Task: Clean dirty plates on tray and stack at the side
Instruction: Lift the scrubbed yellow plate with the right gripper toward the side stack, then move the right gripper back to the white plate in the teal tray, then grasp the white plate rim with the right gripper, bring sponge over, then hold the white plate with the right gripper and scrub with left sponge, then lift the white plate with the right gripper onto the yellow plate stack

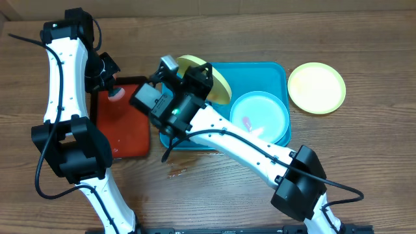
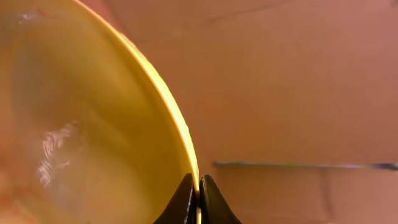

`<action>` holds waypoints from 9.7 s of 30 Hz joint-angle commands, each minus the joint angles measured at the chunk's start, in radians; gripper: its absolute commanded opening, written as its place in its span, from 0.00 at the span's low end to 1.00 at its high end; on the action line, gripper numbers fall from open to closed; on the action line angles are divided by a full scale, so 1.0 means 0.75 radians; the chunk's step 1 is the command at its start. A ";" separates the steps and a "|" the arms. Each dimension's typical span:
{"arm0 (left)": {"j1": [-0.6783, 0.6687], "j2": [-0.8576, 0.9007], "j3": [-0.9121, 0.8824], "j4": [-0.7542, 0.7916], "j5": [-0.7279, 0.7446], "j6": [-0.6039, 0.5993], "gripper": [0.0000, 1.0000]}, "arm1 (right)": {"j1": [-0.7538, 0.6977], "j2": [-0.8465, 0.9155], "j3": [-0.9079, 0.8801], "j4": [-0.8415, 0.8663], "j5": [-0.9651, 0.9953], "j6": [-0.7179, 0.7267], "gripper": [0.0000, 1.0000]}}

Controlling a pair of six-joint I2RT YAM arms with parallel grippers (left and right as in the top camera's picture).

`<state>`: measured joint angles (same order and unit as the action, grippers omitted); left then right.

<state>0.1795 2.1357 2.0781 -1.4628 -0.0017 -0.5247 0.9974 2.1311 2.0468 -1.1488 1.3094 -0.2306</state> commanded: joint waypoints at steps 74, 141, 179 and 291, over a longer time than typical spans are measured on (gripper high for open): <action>0.003 -0.015 -0.003 0.014 0.018 0.036 0.04 | -1.523 -0.033 -0.392 -0.072 -2.511 -0.225 0.45; -0.276 -0.015 -0.011 0.036 0.143 0.111 0.04 | -1.064 -0.033 -0.734 0.253 -2.184 0.371 0.04; -0.791 0.003 -0.594 0.789 0.270 -0.011 0.04 | -0.829 -0.013 -0.741 0.479 -2.085 0.768 0.04; -0.136 0.115 0.081 -0.061 0.057 -0.071 0.04 | -0.375 -0.104 -0.117 -0.089 -0.700 0.450 0.04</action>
<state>0.0364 2.2467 2.1487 -1.4891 -0.0162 -0.6365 0.6498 2.1052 1.8843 -1.1980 0.4126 0.2073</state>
